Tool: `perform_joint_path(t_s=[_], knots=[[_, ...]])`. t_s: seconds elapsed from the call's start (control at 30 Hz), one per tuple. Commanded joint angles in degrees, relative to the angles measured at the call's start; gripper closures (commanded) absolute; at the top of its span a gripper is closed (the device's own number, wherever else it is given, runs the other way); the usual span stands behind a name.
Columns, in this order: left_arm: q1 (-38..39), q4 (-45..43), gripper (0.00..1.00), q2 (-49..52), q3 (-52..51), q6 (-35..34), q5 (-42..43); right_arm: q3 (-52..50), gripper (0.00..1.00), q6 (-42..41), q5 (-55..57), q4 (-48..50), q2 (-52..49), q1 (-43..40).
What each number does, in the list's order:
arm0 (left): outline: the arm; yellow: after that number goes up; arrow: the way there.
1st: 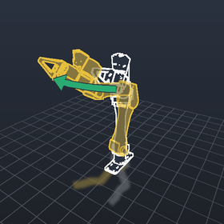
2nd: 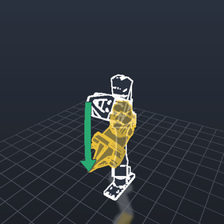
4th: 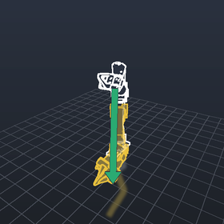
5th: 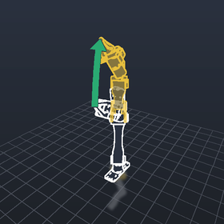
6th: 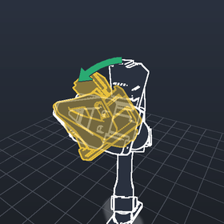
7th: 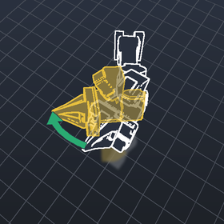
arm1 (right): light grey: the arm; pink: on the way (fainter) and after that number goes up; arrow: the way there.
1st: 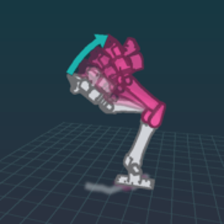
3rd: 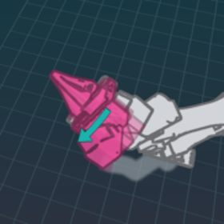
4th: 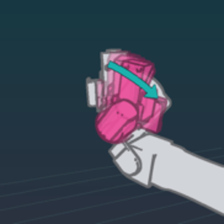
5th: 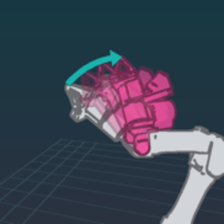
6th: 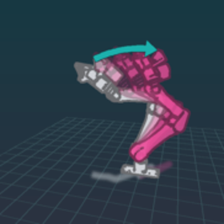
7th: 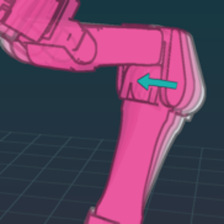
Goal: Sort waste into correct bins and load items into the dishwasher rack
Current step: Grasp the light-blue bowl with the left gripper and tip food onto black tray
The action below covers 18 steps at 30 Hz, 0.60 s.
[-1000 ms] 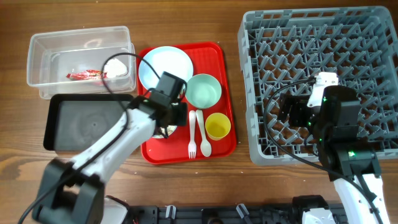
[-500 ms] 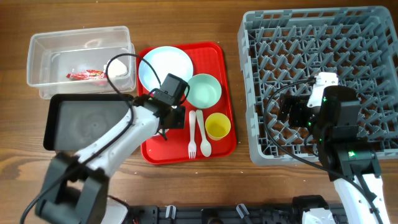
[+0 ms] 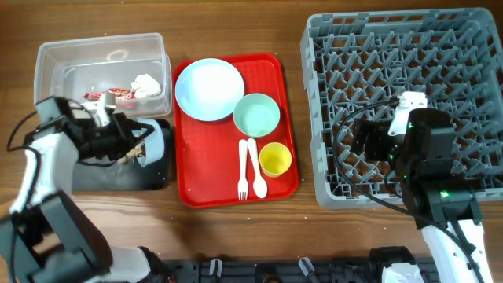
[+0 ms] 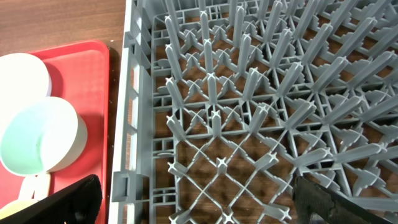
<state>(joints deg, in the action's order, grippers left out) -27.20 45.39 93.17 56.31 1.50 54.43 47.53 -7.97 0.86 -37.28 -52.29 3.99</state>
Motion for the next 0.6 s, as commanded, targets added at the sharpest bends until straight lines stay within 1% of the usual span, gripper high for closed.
perform_joint_path(t_s=[0.0, 0.03, 0.1, 0.17, 0.27, 0.47, 0.53, 0.57], knots=[[-6.62, 0.94, 0.96, 7.56, 0.15, 2.80, 24.02, 1.27, 0.00, -1.03, -0.90, 0.11, -0.11, 0.28], [-8.24, 1.14, 0.96, 9.66, 0.15, 2.78, 29.24, 1.27, 0.00, -1.03, -0.90, 0.11, -0.11, 0.28], [-9.97, 2.14, 0.96, 11.15, 0.15, 2.51, 34.38, 1.27, 0.00, -1.03, -0.92, 0.11, -0.11, 0.28], [-11.47, 4.31, 0.96, 11.15, 0.15, -1.33, 35.93, 1.27, 0.00, -1.03, -0.90, 0.11, -0.11, 0.28], [-12.98, 5.31, 0.96, 11.15, 0.15, -6.71, 35.93, 1.27, 0.00, -1.03, -0.90, 0.09, -0.11, 0.28], [-13.46, 6.38, 0.96, 11.13, 0.17, -6.69, 35.93, 1.27, 0.00, -1.03, -0.90, 0.11, -0.11, 0.28], [-13.44, 6.36, 0.96, 10.34, 0.17, -2.12, 35.91, 1.27, 0.00, -1.03, -0.90, 0.11, -0.11, 0.28], [-13.18, 6.36, 0.96, 8.87, 0.17, 0.52, 34.36, 1.27, 0.00, -1.03, -0.90, 0.11, -0.11, 0.28]])
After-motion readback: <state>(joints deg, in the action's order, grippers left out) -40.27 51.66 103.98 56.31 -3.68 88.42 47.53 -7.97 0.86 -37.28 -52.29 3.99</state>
